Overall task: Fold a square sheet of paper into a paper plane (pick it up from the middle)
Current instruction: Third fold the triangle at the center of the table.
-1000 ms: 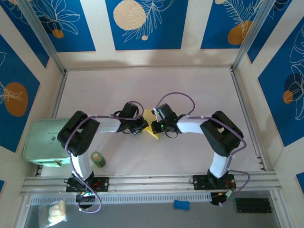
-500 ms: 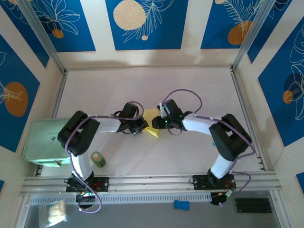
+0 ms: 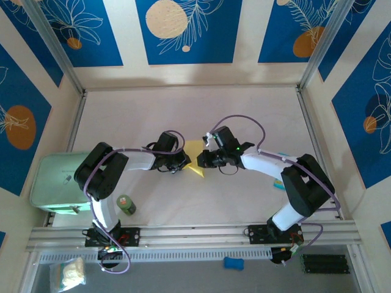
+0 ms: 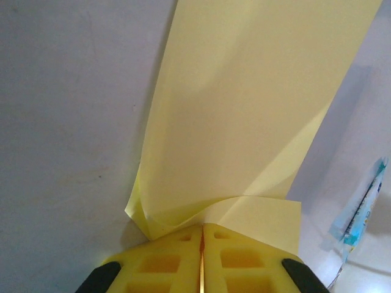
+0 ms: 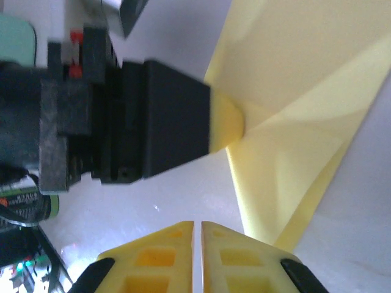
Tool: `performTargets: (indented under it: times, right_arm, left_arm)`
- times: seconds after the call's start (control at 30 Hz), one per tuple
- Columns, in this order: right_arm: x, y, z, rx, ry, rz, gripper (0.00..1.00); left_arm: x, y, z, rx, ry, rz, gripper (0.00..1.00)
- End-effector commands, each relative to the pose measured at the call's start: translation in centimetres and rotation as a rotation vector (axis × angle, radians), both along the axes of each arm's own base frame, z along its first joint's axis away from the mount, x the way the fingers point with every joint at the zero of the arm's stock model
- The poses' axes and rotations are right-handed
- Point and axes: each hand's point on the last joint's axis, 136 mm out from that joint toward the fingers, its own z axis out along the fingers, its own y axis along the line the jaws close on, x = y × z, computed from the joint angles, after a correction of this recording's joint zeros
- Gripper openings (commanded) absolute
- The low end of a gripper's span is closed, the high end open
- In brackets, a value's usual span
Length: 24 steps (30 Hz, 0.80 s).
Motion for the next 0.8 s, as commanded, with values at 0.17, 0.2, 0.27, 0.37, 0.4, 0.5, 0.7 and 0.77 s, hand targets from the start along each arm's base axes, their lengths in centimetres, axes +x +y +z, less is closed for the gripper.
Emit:
performTargets:
  times: [0.17, 0.2, 0.27, 0.37, 0.4, 0.5, 0.7, 0.77]
  right_arm:
    - [-2.1, 0.8, -2.9, -0.099, 0.119, 0.048, 0.08]
    - [-2.0, 1.0, -3.1, -0.109, 0.123, 0.05, 0.08]
    - [-2.0, 1.1, -3.4, -0.131, 0.127, 0.053, 0.08]
    - [-1.8, 1.1, -3.9, -0.168, 0.132, 0.05, 0.07]
    - [-1.7, 1.1, -4.1, -0.174, 0.133, 0.046, 0.07]
    - [-1.5, 1.0, -4.3, -0.183, 0.14, 0.037, 0.07]
    - [-1.4, 0.6, -4.8, -0.191, 0.162, 0.03, 0.07]
    - [-1.3, 0.5, -4.9, -0.191, 0.164, 0.03, 0.07]
  left_arm:
    - [-2.5, 2.1, -4.1, 0.131, 0.138, 0.018, 0.09]
    - [-2.6, 2.2, -4.2, 0.134, 0.142, 0.018, 0.09]
    - [-2.7, 2.2, -4.3, 0.14, 0.149, 0.014, 0.09]
    - [-2.8, 2.3, -4.4, 0.149, 0.157, 0.013, 0.09]
    - [-2.8, 2.4, -4.4, 0.151, 0.159, 0.013, 0.09]
    - [-2.9, 2.5, -4.6, 0.159, 0.167, 0.011, 0.09]
    - [-3.0, 2.5, -4.7, 0.163, 0.172, 0.01, 0.09]
    - [-3.0, 2.6, -4.7, 0.166, 0.174, 0.011, 0.09]
